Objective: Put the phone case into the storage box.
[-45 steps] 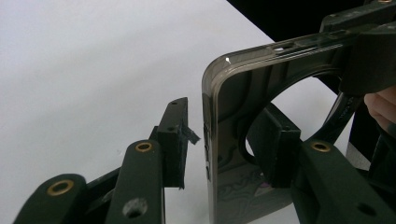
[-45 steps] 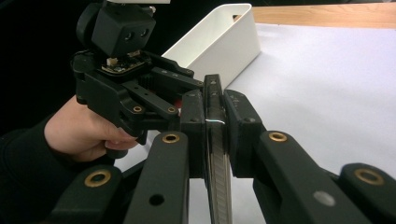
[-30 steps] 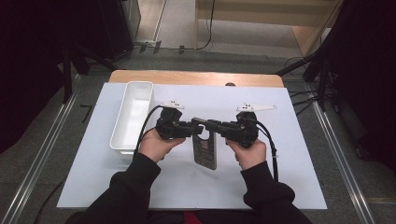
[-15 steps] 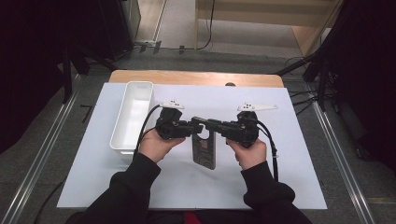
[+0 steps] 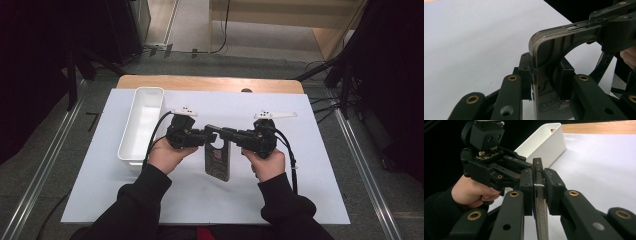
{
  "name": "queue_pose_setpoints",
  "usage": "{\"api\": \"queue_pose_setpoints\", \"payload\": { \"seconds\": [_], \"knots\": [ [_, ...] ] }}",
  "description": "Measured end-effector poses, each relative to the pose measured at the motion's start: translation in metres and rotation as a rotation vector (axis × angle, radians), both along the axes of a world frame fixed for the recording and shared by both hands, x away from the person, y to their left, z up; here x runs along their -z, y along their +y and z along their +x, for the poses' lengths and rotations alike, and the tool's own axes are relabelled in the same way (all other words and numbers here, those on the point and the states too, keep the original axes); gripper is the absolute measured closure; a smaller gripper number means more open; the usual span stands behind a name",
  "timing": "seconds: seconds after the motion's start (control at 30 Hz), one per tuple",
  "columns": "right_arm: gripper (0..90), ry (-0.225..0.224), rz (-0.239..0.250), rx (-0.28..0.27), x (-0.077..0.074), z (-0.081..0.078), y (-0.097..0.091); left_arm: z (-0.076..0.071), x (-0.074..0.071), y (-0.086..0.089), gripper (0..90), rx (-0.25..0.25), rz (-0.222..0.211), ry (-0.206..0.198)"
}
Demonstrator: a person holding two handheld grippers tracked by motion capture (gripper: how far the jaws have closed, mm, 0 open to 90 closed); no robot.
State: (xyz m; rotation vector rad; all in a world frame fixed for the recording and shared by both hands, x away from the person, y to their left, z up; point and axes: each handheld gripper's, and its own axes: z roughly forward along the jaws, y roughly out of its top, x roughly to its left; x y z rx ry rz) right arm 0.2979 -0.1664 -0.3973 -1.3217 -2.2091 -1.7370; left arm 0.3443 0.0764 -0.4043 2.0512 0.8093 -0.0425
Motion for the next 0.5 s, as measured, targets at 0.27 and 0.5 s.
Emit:
{"api": "queue_pose_setpoints", "payload": {
  "seconds": [0.27, 0.5],
  "knots": [
    [36.7, -0.057, 0.005, -0.02, 0.0021, 0.0022, 0.0007, -0.0002, -0.0005, -0.0002, 70.8, 0.005, 0.009, -0.006],
    [24.6, -0.075, -0.024, -0.012, 0.0015, 0.0028, -0.0013, 0.0, -0.0026, 0.0012, 70.8, 0.01, 0.016, -0.015]
  ]
}}
